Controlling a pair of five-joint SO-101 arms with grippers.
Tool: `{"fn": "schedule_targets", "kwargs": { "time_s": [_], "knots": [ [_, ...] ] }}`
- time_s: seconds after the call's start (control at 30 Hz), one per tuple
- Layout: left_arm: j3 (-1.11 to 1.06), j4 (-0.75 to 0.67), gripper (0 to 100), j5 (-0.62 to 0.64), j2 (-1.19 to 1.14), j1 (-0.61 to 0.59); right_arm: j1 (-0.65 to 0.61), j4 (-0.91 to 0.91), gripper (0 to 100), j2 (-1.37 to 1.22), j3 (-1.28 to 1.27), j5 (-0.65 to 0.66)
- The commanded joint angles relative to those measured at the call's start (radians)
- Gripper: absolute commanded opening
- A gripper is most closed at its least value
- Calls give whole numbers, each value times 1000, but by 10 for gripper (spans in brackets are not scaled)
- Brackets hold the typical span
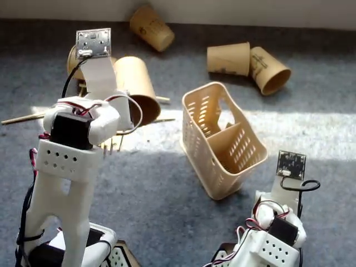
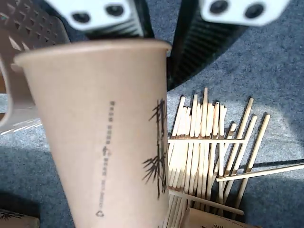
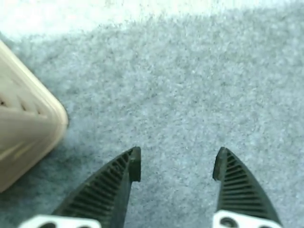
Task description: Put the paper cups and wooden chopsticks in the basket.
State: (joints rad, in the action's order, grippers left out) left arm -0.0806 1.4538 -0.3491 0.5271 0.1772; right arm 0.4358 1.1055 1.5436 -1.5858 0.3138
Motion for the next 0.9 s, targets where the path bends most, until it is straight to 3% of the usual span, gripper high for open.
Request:
{"fn": "schedule_targets", "kwargs": {
  "time_s": [0.0,0.5,0.87],
  "knots": [
    [214,74,5,57,-54,88,-12,-19,249,8,1,11],
    [739,239,5,60,-344,473,-61,-56,249,8,-53,12],
    [696,302,5,212,-352,575,-64,-59,249,8,-58,12]
  ]
}}
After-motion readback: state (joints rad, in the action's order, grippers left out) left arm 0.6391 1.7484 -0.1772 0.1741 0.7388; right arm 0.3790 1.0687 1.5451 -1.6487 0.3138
